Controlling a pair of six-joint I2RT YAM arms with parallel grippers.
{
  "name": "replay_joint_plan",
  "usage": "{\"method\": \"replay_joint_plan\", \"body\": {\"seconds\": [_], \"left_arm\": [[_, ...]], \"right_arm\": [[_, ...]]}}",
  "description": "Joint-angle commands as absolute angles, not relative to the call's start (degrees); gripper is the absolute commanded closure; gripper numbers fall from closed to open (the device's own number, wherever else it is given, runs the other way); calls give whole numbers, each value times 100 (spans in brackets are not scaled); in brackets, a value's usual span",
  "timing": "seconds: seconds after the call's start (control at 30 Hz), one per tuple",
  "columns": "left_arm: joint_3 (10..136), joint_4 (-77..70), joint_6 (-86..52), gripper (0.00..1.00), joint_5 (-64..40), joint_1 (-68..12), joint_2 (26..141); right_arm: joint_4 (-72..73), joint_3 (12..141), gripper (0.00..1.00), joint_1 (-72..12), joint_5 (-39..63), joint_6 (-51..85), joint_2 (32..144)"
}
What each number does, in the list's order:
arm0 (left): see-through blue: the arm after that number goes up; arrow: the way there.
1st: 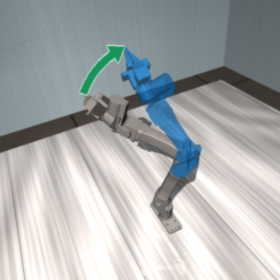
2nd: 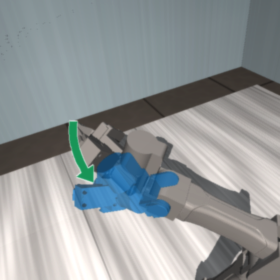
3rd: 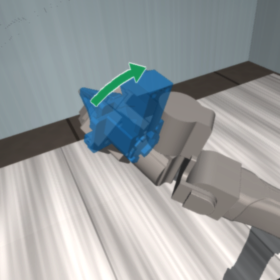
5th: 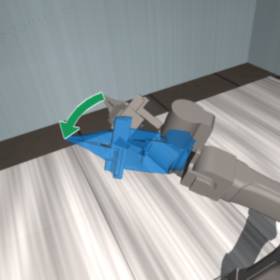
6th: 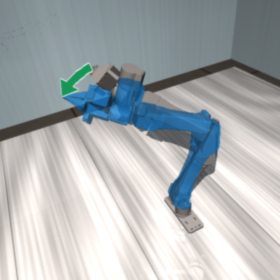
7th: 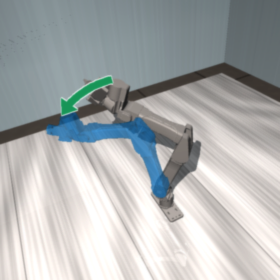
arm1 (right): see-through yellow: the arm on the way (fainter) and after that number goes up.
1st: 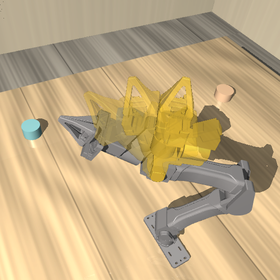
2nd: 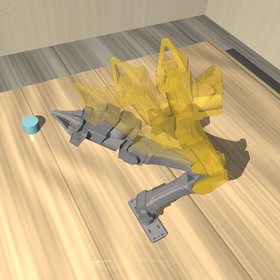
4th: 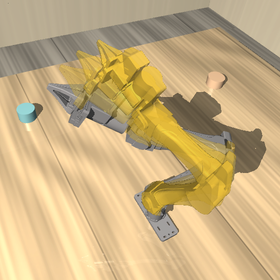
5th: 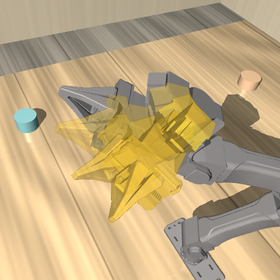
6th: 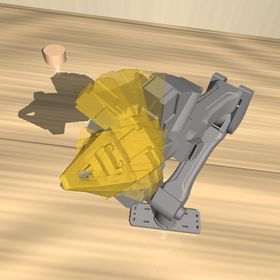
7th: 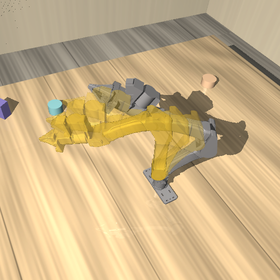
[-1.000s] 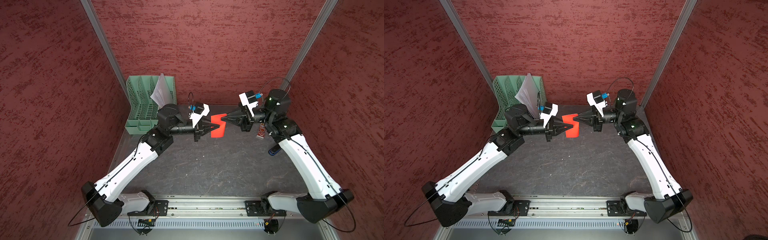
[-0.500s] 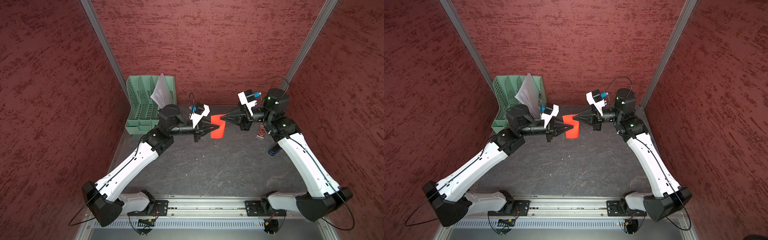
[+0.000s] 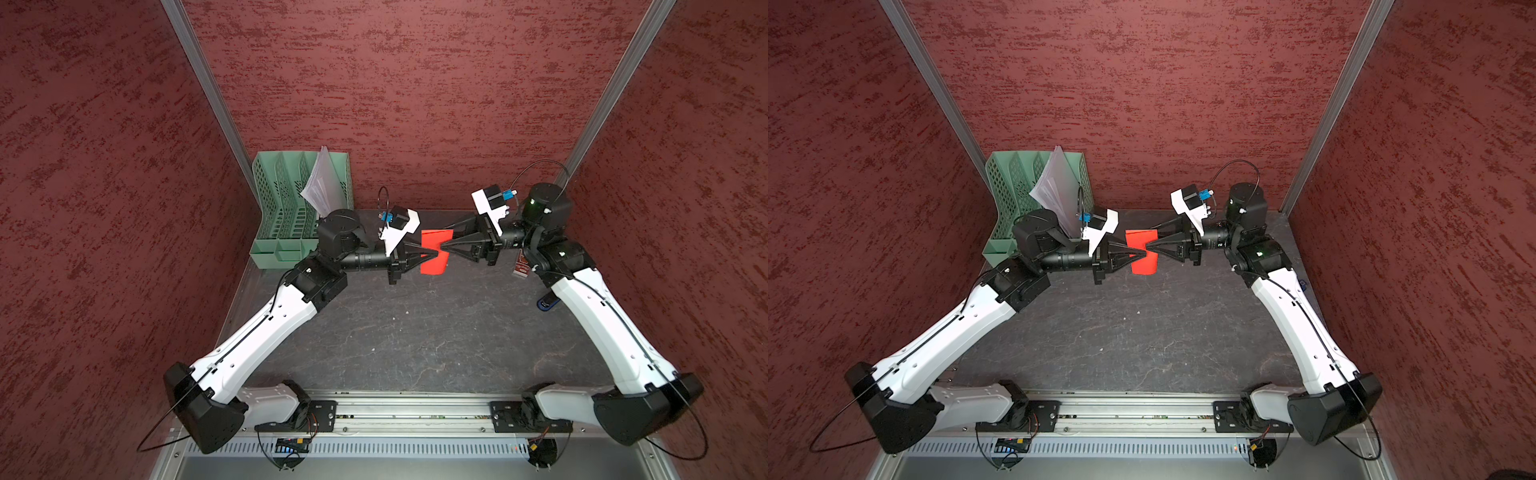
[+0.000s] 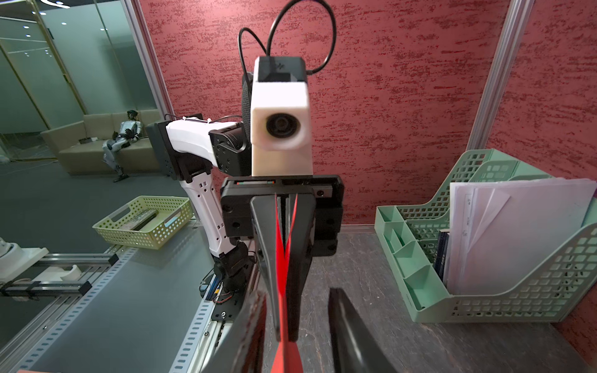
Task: Fold the square paper along the opposite sides
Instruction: Smooth out the paper.
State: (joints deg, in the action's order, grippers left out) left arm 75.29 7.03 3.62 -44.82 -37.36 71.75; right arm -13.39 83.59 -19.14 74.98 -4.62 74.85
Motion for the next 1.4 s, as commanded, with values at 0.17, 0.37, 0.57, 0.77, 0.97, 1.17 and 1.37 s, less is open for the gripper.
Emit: {"method": "replay_joint_plan", "body": {"seconds": [0.17, 0.37, 0.57, 0.77, 0.97, 1.17, 1.37], "left_arm": [[7560, 610, 464, 100, -4308, -3630, 6910], [7593, 514, 443, 100, -4298, -3592, 6899], [7638, 473, 441, 100, -4289, -3576, 6899], [7664, 447, 439, 100, -4293, -3574, 6893], [7706, 431, 440, 100, -4293, -3577, 6858], [7729, 422, 440, 100, -4307, -3569, 6830], [7763, 361, 441, 100, -4282, -3577, 6814]], "right_arm": [[-1187, 8271, 96, -1924, 7685, -397, 7372], [-1116, 8224, 74, -1924, 7644, -347, 7369], [-1082, 8191, 100, -1926, 7704, -325, 7417], [-1038, 8169, 89, -1928, 7695, -273, 7418], [-930, 8099, 59, -1933, 7734, -176, 7470], [-635, 8060, 100, -1949, 7791, 13, 7515], [-589, 7990, 55, -1967, 7778, 42, 7521]]}}
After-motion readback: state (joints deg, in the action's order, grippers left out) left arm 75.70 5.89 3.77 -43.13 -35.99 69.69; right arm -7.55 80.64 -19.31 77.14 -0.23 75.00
